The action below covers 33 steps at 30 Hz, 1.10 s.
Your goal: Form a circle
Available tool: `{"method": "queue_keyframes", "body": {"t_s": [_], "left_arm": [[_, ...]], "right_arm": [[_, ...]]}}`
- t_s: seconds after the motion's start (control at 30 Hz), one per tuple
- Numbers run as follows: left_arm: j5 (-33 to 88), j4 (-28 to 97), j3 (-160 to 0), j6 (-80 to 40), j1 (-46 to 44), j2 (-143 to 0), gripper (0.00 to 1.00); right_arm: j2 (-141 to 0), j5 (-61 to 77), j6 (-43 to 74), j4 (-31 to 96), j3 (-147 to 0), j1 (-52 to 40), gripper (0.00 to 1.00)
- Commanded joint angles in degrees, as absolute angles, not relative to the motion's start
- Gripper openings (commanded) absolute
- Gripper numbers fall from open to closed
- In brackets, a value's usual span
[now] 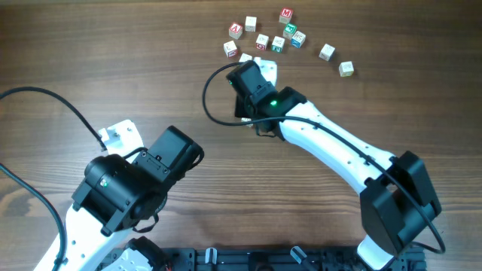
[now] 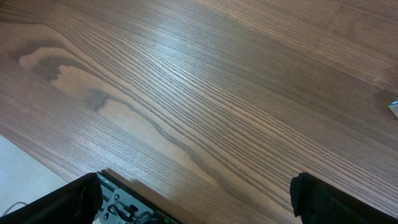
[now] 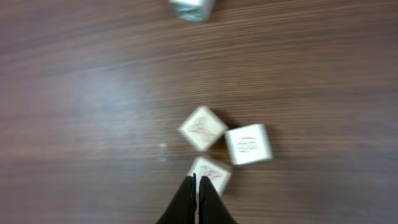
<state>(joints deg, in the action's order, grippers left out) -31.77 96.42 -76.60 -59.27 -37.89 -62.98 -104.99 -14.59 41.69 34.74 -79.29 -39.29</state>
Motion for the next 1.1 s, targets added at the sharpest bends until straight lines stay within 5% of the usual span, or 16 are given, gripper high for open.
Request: {"method": "queue_keyframes", "body": {"t_s": [0.0,0.37,1.07], "left_arm": [[-32.1,96.49,-76.44,-60.07,-37.98,-62.74,1.0],[-32.1,96.49,-76.44,-60.07,-37.98,-62.72,1.0],[-32.1,96.49,-76.44,-60.07,-37.98,-62.72,1.0]], "right_arm": [[-106.21,-18.68,48.1,35.79,-77.73,-35.44,0.04],[-110.13,-5.19,45.36,18.9,-67.0,-26.0,0.04],[-113.69,0.91,43.64,15.29,-67.02,-25.63,0.05]]}}
